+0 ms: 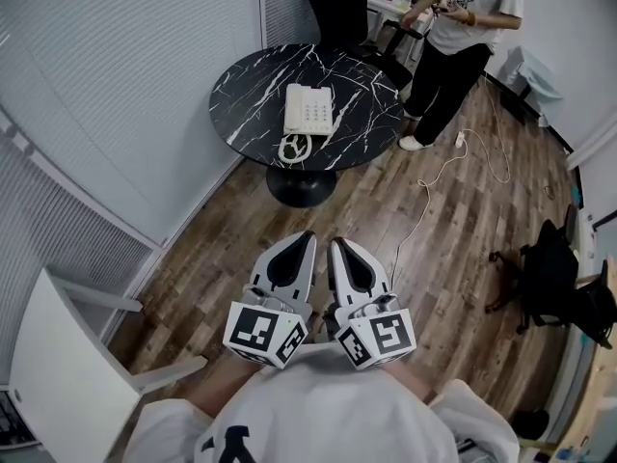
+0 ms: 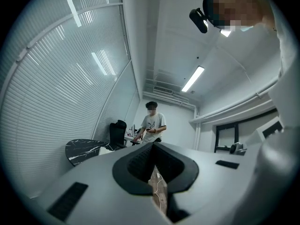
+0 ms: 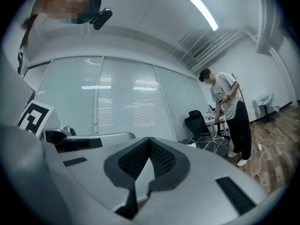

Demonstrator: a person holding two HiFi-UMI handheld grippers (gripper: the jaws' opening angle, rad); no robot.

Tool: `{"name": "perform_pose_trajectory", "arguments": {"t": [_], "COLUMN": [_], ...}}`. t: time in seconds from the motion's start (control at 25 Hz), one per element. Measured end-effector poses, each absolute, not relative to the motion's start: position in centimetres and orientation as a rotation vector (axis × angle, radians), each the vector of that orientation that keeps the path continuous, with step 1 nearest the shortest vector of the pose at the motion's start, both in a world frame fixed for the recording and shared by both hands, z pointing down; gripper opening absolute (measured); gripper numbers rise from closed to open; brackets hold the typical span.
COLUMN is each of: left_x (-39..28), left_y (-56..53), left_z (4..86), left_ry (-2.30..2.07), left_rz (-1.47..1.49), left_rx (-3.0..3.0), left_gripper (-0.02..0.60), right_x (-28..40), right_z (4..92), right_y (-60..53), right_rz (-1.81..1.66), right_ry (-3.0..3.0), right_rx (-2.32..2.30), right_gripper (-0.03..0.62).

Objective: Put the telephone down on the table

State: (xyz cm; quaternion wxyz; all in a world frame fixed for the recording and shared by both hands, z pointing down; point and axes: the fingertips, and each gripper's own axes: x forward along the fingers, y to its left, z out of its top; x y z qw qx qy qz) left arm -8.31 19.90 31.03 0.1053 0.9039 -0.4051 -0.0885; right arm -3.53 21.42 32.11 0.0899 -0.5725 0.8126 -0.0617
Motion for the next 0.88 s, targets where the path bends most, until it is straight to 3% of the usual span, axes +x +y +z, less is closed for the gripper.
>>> {"name": "perform_pose_trajectory", "arguments": {"t": [0.88], "left_x": [-9.5], "left_y": [20.8], "left_z": [30.2], "left_ry": [-1.165], "left_rz": [-0.307], "left_rx": [2.661], "left_gripper": [0.005], "right_x": [-5.1], "right_z": [31.5], "right_y": [22.6], "right_rz": [-0.147], "right_ry": [2.428], "right_rx": [-1.699], "right_gripper": [0.028]}}
